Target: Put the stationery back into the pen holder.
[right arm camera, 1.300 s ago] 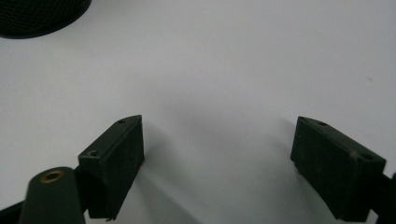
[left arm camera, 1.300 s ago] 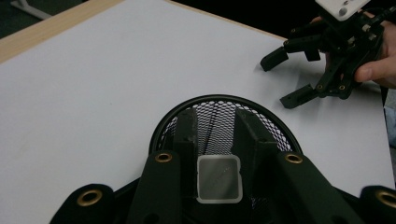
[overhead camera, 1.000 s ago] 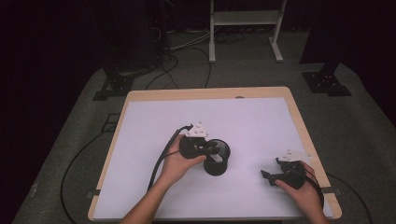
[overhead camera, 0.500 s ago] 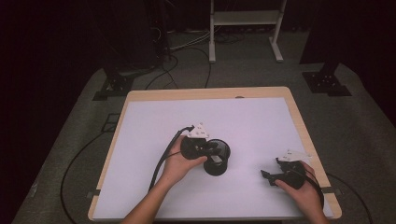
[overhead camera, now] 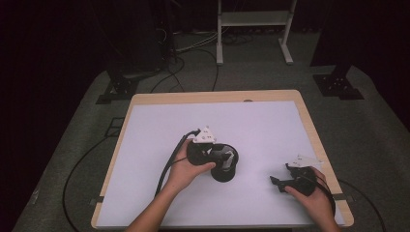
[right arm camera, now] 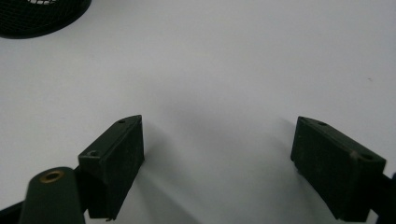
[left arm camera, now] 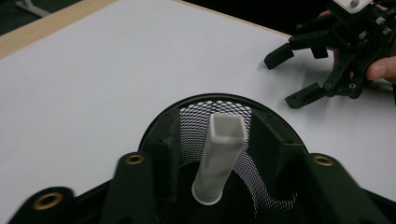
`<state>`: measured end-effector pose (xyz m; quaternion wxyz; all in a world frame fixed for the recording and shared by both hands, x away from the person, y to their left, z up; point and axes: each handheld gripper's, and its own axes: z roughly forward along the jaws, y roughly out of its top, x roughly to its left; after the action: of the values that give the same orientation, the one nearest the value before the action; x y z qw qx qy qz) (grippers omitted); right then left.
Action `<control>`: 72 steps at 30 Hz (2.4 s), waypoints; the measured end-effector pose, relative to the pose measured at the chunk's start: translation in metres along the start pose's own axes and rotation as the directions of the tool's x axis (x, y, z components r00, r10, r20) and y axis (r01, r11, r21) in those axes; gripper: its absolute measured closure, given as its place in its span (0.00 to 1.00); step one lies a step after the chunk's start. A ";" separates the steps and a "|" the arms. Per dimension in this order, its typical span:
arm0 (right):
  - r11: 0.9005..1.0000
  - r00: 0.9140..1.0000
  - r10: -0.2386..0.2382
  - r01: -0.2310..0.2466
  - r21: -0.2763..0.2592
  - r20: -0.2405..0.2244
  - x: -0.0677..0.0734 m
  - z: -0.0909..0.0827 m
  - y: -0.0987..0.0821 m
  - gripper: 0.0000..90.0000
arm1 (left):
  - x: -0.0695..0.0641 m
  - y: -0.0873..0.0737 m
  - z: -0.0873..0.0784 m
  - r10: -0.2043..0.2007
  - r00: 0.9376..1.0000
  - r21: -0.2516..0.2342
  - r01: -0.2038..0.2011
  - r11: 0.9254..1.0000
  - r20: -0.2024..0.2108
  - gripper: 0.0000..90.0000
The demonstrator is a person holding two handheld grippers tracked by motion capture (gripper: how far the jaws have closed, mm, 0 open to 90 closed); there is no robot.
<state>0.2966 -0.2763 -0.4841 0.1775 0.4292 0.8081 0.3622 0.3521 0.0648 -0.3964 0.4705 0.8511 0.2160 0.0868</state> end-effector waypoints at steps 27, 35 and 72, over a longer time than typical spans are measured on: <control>1.000 1.000 -0.001 0.001 -0.001 0.000 0.000 0.000 0.000 0.18 | 0.000 0.001 -0.029 0.000 0.999 -0.013 0.000 1.000 -0.040 0.11; 1.000 1.000 -0.004 0.004 -0.001 0.003 0.000 0.000 0.000 0.18 | 0.001 -0.001 -0.045 0.003 0.999 -0.026 -0.004 1.000 -0.042 0.11; 1.000 1.000 -0.003 0.003 -0.001 0.003 0.001 0.000 0.000 0.18 | 0.018 -0.085 -0.104 -0.081 0.985 0.053 0.090 0.995 -0.155 0.11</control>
<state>0.2961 -0.2759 -0.4842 0.1797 0.4284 0.8083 0.3618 0.3072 0.1920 -0.4121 0.4304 0.8455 0.2902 0.1249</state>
